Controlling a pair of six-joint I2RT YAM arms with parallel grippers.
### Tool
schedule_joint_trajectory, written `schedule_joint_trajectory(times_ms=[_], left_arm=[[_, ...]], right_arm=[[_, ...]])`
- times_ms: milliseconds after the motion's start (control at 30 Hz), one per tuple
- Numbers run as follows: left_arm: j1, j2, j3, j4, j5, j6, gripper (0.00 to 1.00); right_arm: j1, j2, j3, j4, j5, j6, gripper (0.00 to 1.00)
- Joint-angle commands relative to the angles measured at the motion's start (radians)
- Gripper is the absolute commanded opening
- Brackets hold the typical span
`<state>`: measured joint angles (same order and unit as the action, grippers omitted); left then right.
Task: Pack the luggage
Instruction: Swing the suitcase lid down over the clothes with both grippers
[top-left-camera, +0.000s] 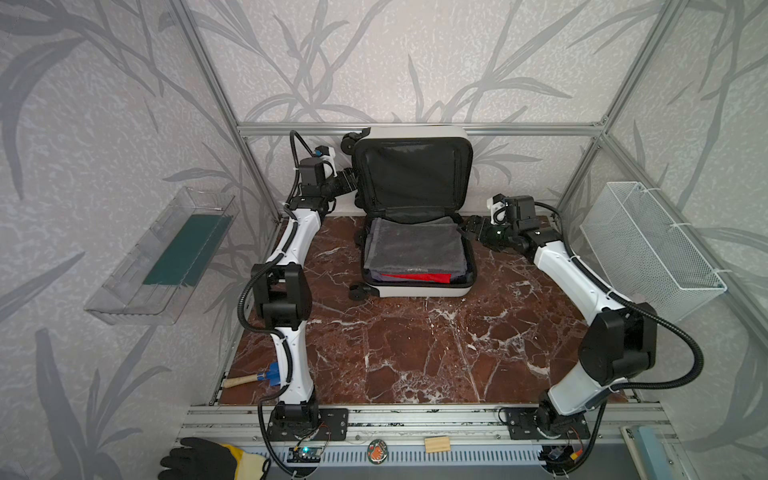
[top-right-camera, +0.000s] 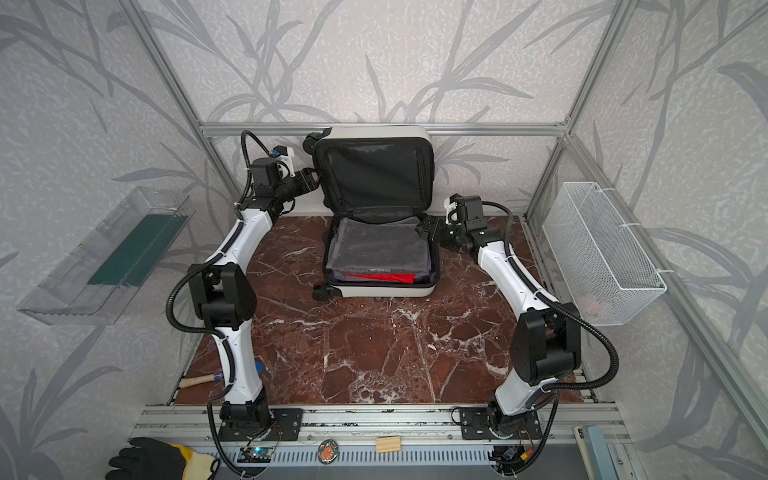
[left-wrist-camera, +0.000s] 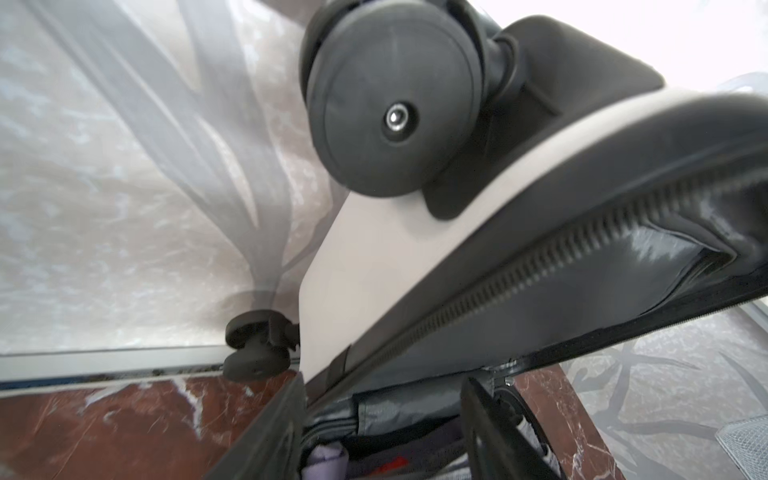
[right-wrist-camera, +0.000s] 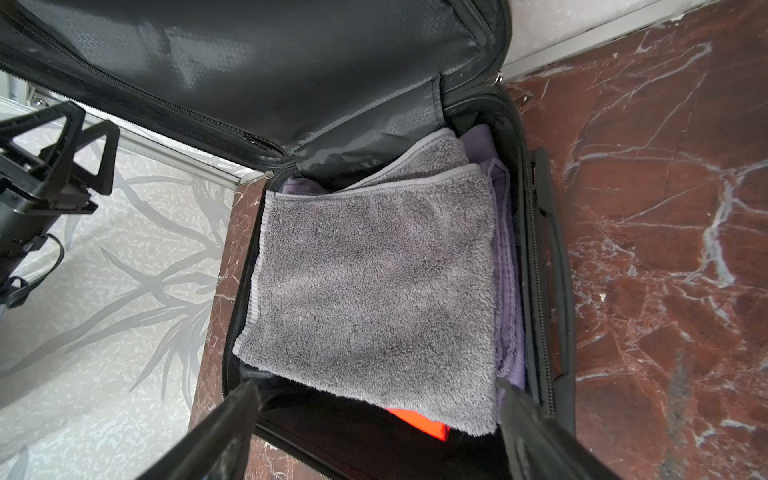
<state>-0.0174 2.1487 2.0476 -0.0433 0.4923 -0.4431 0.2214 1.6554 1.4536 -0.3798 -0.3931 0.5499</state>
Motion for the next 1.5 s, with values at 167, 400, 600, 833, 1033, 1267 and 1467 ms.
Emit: schedule_joint_trajectory(times_ms=[167, 400, 600, 833, 1033, 1267, 1467], left_arm=[[-0.002, 0.062, 0.012, 0.248, 0.079, -0.135, 0.41], [-0.001, 0.022, -0.073, 0.363, 0.094, -0.186, 0.05], [-0.001, -0.073, -0.202, 0.406, 0.099, -0.181, 0.00], [-0.006, -0.229, -0.420, 0.491, 0.111, -0.219, 0.00], [-0.036, -0.417, -0.678, 0.529, 0.105, -0.215, 0.00], [-0.056, -0.702, -1.079, 0.531, -0.023, -0.336, 0.49], [-0.115, -1.059, -1.394, 0.275, -0.351, -0.376, 0.85]], right_arm=[[-0.001, -0.008, 0.020, -0.062, -0.022, -0.030, 0.89], [-0.001, -0.016, 0.016, -0.064, -0.013, -0.030, 0.88], [-0.001, -0.014, 0.034, -0.046, -0.011, -0.005, 0.88], [-0.051, -0.038, 0.064, -0.078, 0.062, 0.029, 0.88], [-0.154, -0.099, 0.029, -0.117, 0.198, 0.079, 0.87], [-0.206, -0.188, -0.043, -0.100, 0.246, 0.144, 0.88], [-0.201, -0.213, -0.076, -0.079, 0.194, 0.157, 0.87]])
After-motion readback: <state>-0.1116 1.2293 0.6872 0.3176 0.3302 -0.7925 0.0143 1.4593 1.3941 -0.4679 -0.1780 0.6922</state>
